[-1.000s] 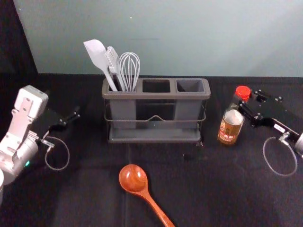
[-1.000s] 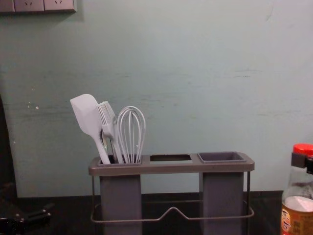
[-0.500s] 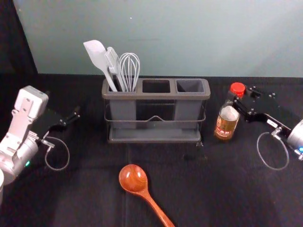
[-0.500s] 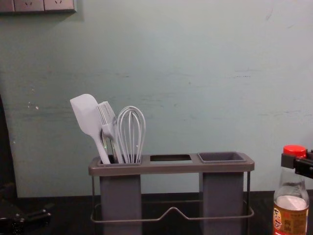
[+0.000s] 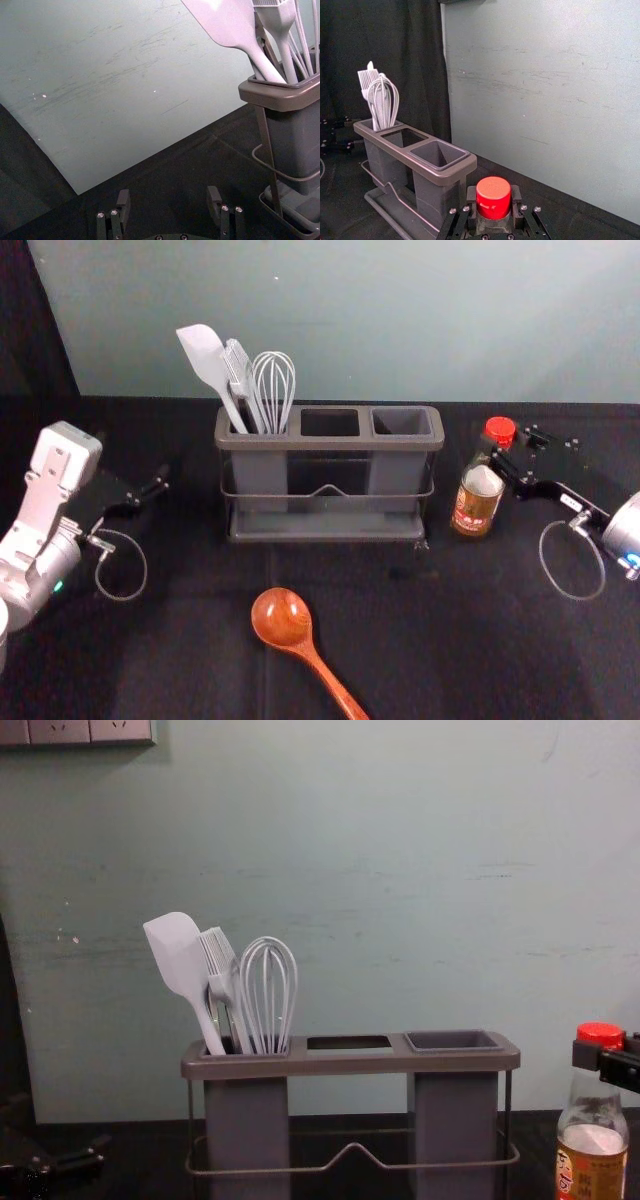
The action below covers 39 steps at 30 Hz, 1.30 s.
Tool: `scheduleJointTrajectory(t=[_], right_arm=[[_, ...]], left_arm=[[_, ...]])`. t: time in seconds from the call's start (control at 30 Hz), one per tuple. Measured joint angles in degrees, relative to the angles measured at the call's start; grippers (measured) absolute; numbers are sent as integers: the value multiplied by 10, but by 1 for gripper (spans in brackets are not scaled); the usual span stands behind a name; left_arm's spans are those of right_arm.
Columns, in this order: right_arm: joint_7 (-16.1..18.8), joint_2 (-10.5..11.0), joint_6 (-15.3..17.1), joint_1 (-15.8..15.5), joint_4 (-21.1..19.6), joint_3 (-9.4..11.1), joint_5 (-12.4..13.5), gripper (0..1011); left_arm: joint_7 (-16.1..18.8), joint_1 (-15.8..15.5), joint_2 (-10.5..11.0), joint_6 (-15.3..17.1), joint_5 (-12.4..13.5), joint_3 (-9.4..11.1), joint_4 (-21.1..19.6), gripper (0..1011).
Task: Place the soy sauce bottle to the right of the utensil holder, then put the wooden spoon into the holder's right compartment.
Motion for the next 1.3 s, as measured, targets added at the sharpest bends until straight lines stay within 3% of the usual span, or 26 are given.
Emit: scheduleJointTrajectory(t=[0.47, 0.5, 1.07, 1.3], right_arm=[[2, -2, -2, 2, 3, 0, -1, 406], [2, -1, -1, 2, 3, 0, -1, 487], [2, -1, -1, 1, 2, 0, 0, 985], [1, 0, -2, -1, -1, 1, -1, 1004]], left_arm=[[0, 0, 0, 0, 0, 0, 0, 1005], [0, 0, 0, 0, 0, 0, 0, 1005], [0, 0, 0, 0, 0, 0, 0, 1005], [0, 0, 0, 0, 0, 0, 0, 1005]])
